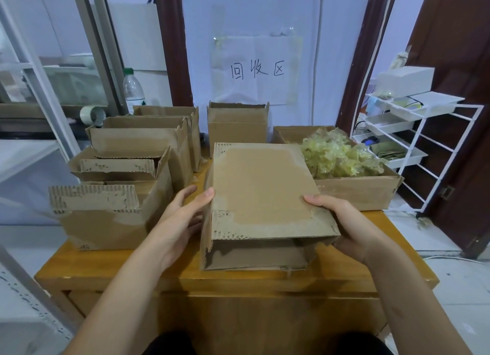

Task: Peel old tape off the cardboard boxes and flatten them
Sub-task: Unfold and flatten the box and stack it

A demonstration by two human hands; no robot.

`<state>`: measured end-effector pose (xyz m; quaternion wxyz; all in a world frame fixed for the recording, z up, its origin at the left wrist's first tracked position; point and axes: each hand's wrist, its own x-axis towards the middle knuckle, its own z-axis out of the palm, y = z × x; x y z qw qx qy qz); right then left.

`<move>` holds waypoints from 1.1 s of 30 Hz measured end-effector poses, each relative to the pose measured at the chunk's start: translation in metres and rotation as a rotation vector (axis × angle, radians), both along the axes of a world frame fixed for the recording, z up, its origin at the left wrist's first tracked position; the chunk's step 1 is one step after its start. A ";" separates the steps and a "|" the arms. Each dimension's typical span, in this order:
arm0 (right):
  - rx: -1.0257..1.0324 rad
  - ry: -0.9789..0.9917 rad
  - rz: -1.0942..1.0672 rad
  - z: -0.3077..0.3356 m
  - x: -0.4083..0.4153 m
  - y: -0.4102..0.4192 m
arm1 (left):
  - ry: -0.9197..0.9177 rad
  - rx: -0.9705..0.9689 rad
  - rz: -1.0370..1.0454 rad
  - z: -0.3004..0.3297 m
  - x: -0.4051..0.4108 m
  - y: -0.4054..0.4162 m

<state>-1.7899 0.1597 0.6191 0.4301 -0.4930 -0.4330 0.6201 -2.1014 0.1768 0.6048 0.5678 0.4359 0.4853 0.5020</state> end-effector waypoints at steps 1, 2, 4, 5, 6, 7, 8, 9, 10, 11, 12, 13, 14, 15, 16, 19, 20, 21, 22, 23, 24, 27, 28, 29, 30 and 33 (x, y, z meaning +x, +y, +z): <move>0.013 -0.004 0.018 0.000 0.000 -0.001 | -0.029 0.009 0.003 0.002 -0.001 -0.002; 0.029 -0.015 0.031 0.001 -0.001 -0.004 | -0.054 0.008 -0.001 0.004 -0.002 -0.004; 0.075 -0.054 0.055 0.001 -0.003 -0.006 | -0.063 -0.003 -0.023 0.010 -0.002 -0.006; 0.090 -0.075 0.066 0.002 -0.004 -0.007 | -0.052 -0.005 -0.034 0.013 -0.001 -0.007; 0.095 -0.092 0.066 0.004 -0.008 -0.009 | -0.045 -0.007 -0.042 0.015 -0.002 -0.007; 0.104 -0.102 0.057 0.005 -0.009 -0.010 | -0.041 -0.005 -0.047 0.017 -0.002 -0.006; 0.115 -0.117 0.046 0.008 -0.011 -0.011 | -0.035 -0.001 -0.049 0.018 -0.002 -0.005; 0.130 -0.124 0.041 0.010 -0.011 -0.011 | -0.023 0.013 -0.051 0.020 -0.003 -0.004; 0.144 -0.122 0.045 0.014 -0.013 -0.011 | -0.012 0.039 -0.041 0.023 -0.004 -0.003; 0.171 -0.116 0.041 0.019 -0.014 -0.010 | -0.008 0.078 -0.023 0.028 -0.004 -0.003; 0.201 -0.117 0.025 0.025 -0.017 -0.009 | -0.007 0.125 0.002 0.033 -0.005 -0.003; 0.242 -0.129 -0.001 0.031 -0.019 -0.006 | -0.004 0.181 0.016 0.039 -0.006 -0.002; 0.291 -0.148 -0.033 0.039 -0.022 -0.004 | 0.003 0.247 0.012 0.046 -0.006 -0.002; 0.345 -0.160 -0.065 0.047 -0.025 -0.002 | 0.024 0.316 -0.004 0.052 -0.006 -0.003; 0.399 -0.161 -0.091 0.054 -0.028 0.000 | 0.060 0.381 -0.027 0.057 -0.006 -0.005; 0.577 -0.184 -0.184 0.065 -0.031 -0.001 | 0.179 0.485 -0.085 0.069 -0.010 -0.010; 0.620 -0.204 -0.200 0.064 -0.032 -0.003 | 0.226 0.499 -0.105 0.071 -0.011 -0.012; 0.647 -0.231 -0.196 0.059 -0.032 -0.006 | 0.281 0.510 -0.117 0.072 -0.011 -0.015; 0.651 -0.249 -0.188 0.052 -0.032 -0.009 | 0.334 0.515 -0.110 0.070 -0.011 -0.017; 0.641 -0.257 -0.171 0.045 -0.031 -0.013 | 0.370 0.514 -0.094 0.067 -0.011 -0.019; 0.629 -0.244 -0.145 0.039 -0.030 -0.016 | 0.389 0.505 -0.076 0.064 -0.010 -0.023; 0.603 -0.164 -0.065 0.030 -0.022 -0.026 | 0.428 0.511 -0.045 0.049 -0.007 -0.035; 0.606 -0.128 -0.062 0.029 -0.018 -0.027 | 0.439 0.521 -0.032 0.045 -0.006 -0.039; 0.603 -0.073 -0.070 0.030 -0.015 -0.027 | 0.441 0.530 -0.016 0.042 -0.006 -0.043; 0.592 -0.014 -0.092 0.032 -0.013 -0.027 | 0.441 0.541 -0.001 0.039 -0.007 -0.045; 0.504 -0.057 -0.212 0.059 -0.011 -0.024 | 0.477 0.566 0.012 0.039 -0.008 -0.050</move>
